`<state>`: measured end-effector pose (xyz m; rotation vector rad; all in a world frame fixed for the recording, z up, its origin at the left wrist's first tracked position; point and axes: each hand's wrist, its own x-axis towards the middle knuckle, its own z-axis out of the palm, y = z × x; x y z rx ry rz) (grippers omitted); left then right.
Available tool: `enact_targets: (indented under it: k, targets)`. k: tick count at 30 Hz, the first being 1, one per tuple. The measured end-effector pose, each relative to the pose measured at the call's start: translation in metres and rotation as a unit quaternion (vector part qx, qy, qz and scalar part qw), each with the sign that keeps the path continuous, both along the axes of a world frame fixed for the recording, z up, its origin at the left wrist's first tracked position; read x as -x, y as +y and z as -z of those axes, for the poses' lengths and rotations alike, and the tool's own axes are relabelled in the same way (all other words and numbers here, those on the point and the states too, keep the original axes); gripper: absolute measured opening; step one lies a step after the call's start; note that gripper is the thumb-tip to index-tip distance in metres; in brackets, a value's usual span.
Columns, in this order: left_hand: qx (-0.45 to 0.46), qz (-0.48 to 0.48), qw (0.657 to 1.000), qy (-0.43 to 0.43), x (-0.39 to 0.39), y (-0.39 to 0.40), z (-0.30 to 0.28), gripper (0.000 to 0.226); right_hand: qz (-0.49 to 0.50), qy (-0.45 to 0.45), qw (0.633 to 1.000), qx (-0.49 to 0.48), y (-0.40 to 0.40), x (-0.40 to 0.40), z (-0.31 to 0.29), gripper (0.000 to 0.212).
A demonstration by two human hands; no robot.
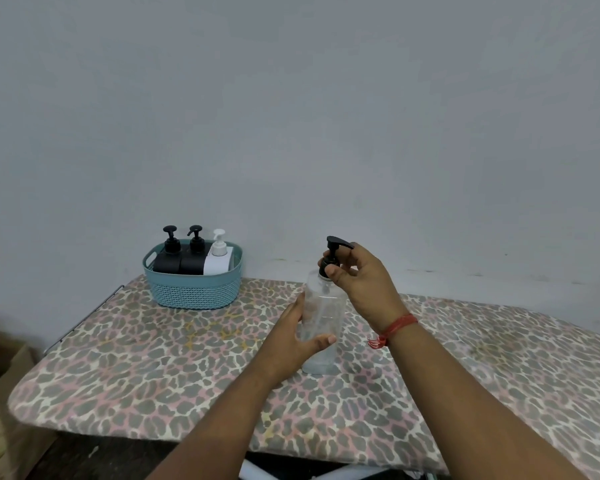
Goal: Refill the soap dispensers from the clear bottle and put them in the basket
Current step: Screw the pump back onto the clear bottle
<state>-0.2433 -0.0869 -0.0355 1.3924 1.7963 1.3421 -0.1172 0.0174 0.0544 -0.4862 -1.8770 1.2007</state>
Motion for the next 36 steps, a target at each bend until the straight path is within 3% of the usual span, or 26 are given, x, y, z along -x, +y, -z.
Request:
enact_targets:
  k: [7, 11, 16, 27, 36]
  targets:
    - [0.007, 0.009, 1.0, -0.009, -0.001, -0.003, -0.002, 0.097, 0.059, 0.009, 0.998, 0.006, -0.011, -0.003, 0.011, 0.024]
    - [0.004, 0.011, 1.0, -0.011, -0.004, -0.014, 0.016, 0.09, 0.072, -0.053, 0.993, 0.076, -0.023, -0.031, 0.057, 0.053]
    - [-0.002, -0.019, 0.996, -0.086, -0.005, -0.022, 0.035, 0.079, 0.025, -0.132, 0.983, 0.124, -0.04, -0.043, 0.117, 0.064]
    - [-0.011, -0.043, 0.998, -0.046, 0.052, 0.003, 0.028, 0.071, 0.058, -0.125, 0.989, 0.06, -0.022, 0.041, 0.128, 0.06]
    - [-0.005, -0.067, 0.997, -0.045, 0.115, 0.048, 0.035, 0.074, 0.089, -0.172, 0.981, -0.002, 0.02, 0.113, 0.13, 0.051]
